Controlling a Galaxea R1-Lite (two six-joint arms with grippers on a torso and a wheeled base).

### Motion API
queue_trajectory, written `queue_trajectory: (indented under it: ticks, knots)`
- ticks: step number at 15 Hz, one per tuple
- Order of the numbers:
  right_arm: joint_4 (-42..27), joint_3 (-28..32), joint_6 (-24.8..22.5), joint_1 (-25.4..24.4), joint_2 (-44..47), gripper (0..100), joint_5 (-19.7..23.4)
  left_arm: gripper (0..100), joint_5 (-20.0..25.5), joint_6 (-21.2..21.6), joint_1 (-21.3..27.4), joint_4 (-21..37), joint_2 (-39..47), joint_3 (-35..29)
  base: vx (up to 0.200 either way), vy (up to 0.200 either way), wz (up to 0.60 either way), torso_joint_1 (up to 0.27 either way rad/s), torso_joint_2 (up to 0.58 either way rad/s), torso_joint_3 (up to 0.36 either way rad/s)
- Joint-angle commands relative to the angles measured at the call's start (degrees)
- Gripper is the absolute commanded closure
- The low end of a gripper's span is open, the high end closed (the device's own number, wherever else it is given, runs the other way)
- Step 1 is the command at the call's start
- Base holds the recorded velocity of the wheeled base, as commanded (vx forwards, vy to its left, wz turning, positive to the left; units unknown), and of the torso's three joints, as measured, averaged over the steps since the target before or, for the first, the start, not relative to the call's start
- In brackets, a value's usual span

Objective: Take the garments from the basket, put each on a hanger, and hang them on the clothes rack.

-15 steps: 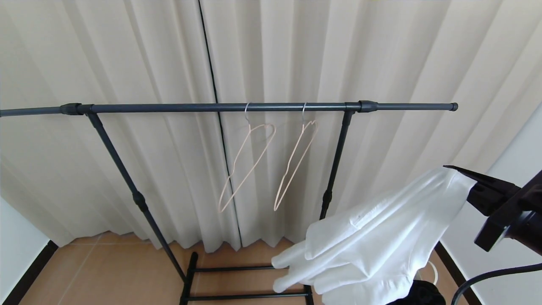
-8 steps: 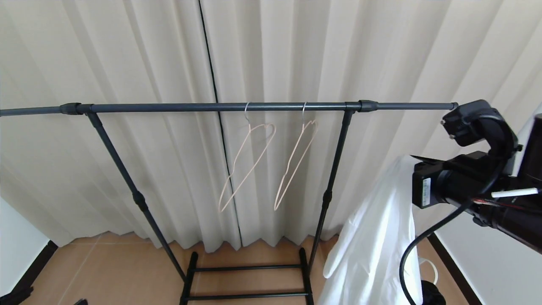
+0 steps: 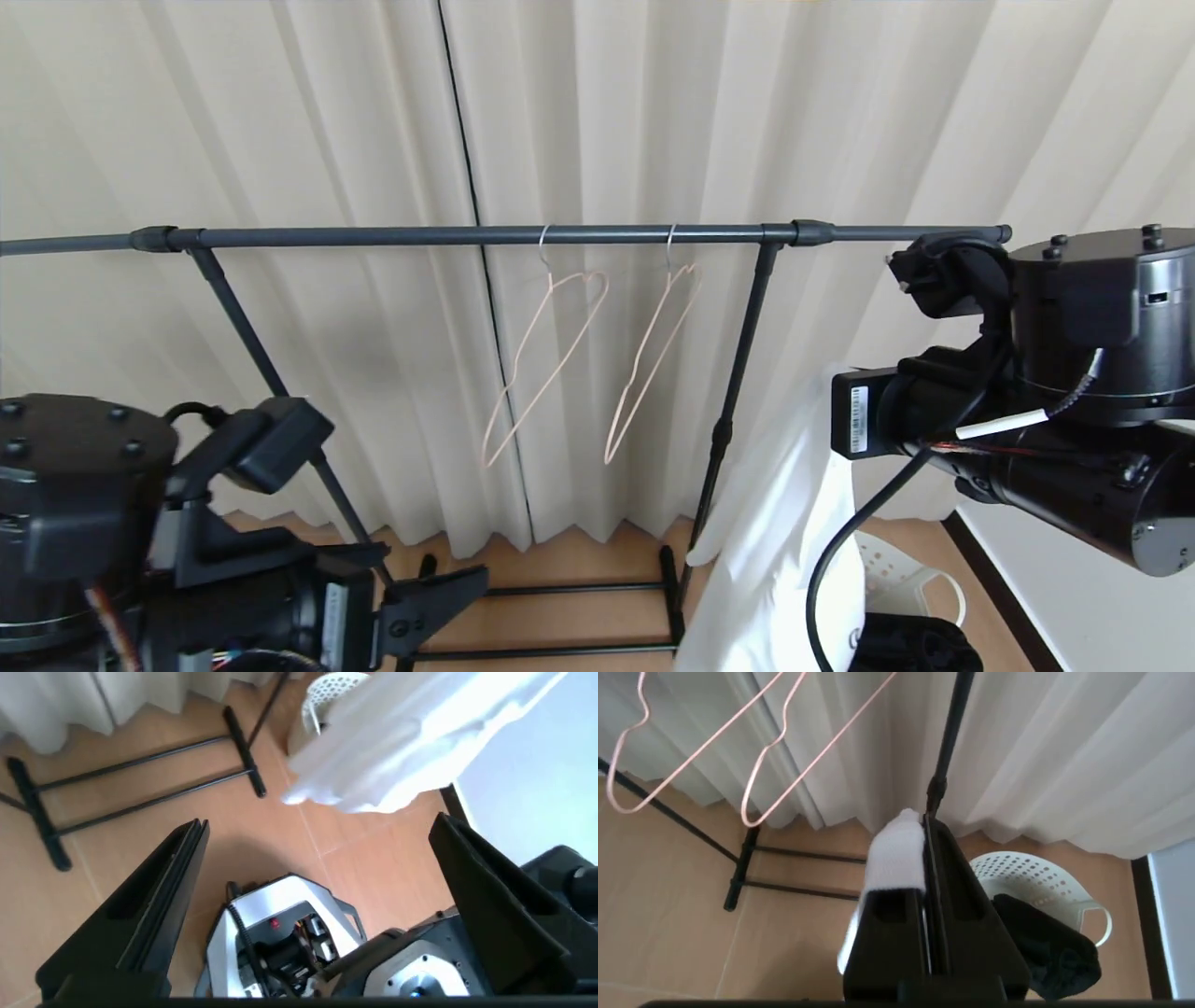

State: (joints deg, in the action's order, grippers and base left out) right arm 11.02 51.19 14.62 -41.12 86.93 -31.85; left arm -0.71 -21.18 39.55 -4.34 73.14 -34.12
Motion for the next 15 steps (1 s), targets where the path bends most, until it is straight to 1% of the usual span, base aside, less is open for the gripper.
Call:
queue_trajectory:
  ticks: [1,2,4,5,8,9,11,12,13,15]
  knots:
    - [0.3,2.1,2.1,-1.9,4.3,100,-2.8,0,-1.5,-1.9,5.5,-6.8,13.8,-3.1,0.000,0.000,0.00,0.000,0.00,0.000]
    - [1.2,3.0,3.1,-3.1,5.3,100,-3.3,0,-3.8,-3.9,7.8,-8.6,16.5,-4.7,0.000,0.000,0.00,0.000,0.00,0.000]
    - [2.2,4.8,3.3,-4.1,7.5,100,-3.9,0,-8.3,-6.6,10.6,-9.1,22.6,-8.9,0.000,0.000,0.00,0.000,0.00,0.000]
    - [2.2,5.9,3.3,-4.7,8.4,100,-4.3,0,-9.0,-7.1,11.5,-9.1,24.3,-10.2,0.000,0.000,0.00,0.000,0.00,0.000]
    - [2.1,8.9,3.3,-6.7,10.3,100,-4.9,0,-9.0,-7.6,14.3,-9.2,27.7,-14.0,0.000,0.000,0.00,0.000,0.00,0.000]
    - [2.2,9.1,3.4,-7.7,10.5,100,-4.9,0,-9.0,-7.6,15.4,-9.2,30.0,-16.5,0.000,0.000,0.00,0.000,0.00,0.000]
    - [2.2,9.3,3.4,-8.5,10.5,100,-4.9,0,-9.3,-7.6,16.1,-9.2,32.9,-18.7,0.000,0.000,0.00,0.000,0.00,0.000]
    - [2.2,9.5,3.8,-9.4,10.9,100,-4.9,0,-10.2,-7.7,16.1,-9.2,35.4,-21.2,0.000,0.000,0.00,0.000,0.00,0.000]
    - [2.1,9.1,4.3,-10.2,10.6,100,-5.1,0,-11.7,-8.5,16.1,-9.2,37.3,-23.3,0.000,0.000,0.00,0.000,0.00,0.000]
    - [2.1,7.3,4.5,-10.6,9.7,100,-6.5,0,-16.7,-10.3,15.7,-9.1,40.2,-26.3,0.000,0.000,0.00,0.000,0.00,0.000]
